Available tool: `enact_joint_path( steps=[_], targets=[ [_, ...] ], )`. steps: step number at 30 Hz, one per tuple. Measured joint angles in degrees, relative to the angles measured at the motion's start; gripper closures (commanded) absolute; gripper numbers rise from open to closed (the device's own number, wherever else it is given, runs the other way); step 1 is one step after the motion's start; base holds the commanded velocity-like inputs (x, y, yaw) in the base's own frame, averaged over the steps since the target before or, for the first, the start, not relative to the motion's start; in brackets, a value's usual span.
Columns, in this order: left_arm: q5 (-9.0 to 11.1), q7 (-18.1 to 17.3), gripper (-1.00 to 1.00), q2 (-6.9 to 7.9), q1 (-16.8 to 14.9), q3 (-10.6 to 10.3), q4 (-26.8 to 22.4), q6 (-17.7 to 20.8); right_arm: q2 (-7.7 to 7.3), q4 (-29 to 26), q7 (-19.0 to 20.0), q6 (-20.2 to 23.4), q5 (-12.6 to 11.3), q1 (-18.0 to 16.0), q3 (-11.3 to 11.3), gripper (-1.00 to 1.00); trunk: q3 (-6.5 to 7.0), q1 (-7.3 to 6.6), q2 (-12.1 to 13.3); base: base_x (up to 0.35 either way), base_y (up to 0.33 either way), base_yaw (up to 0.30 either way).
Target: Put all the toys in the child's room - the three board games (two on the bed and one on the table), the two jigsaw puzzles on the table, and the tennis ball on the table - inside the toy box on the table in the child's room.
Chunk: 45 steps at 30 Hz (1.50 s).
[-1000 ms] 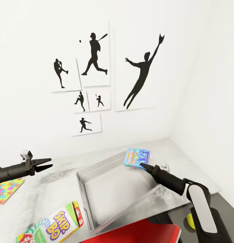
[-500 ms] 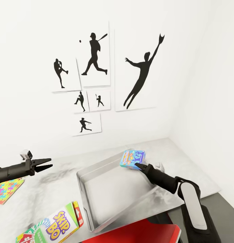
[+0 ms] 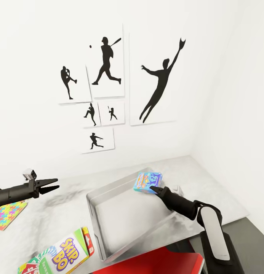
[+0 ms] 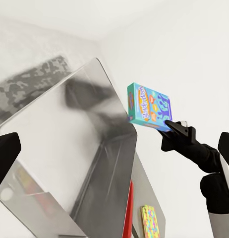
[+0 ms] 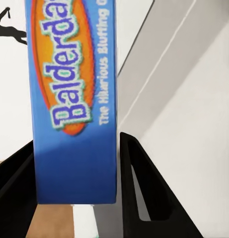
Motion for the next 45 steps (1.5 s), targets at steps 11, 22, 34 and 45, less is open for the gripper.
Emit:
enact_joint_path(
  steps=[11, 22, 34, 45],
  targets=[
    [-0.01, 0.0, -1.0, 0.0, 0.0, 0.0, 0.01, 0.0, 0.14, 0.0, -12.39, -0.14, -11.62, 0.09, 3.29, 1.0, 0.0, 0.0, 0.0, 0.0, 0.0, 0.0],
    [0.02, 0.0, -1.0, 0.02, 0.01, 1.3, 0.73, 0.0, 0.21, 0.0, -22.7, -1.29, -20.92, 0.19, 3.76, 1.0, 0.0, 0.0, 0.0, 0.0, 0.0, 0.0],
    [-0.02, 0.0, -1.0, 0.0, 0.01, 1.93, 0.79, 0.0, 0.2, 0.02, -35.47, -10.74, -27.94, -0.55, 3.81, 1.0, 0.0, 0.0, 0.0, 0.0, 0.0, 0.0],
    [0.0, -0.06, -1.0, 0.0, 0.01, 2.01, 0.8, -0.01, 0.34, 0.08, -42.46, -18.71, -32.61, -1.49, 5.75, 1.0, 0.01, 0.0, 0.0, 0.0, 0.0, 0.0]
  ],
)
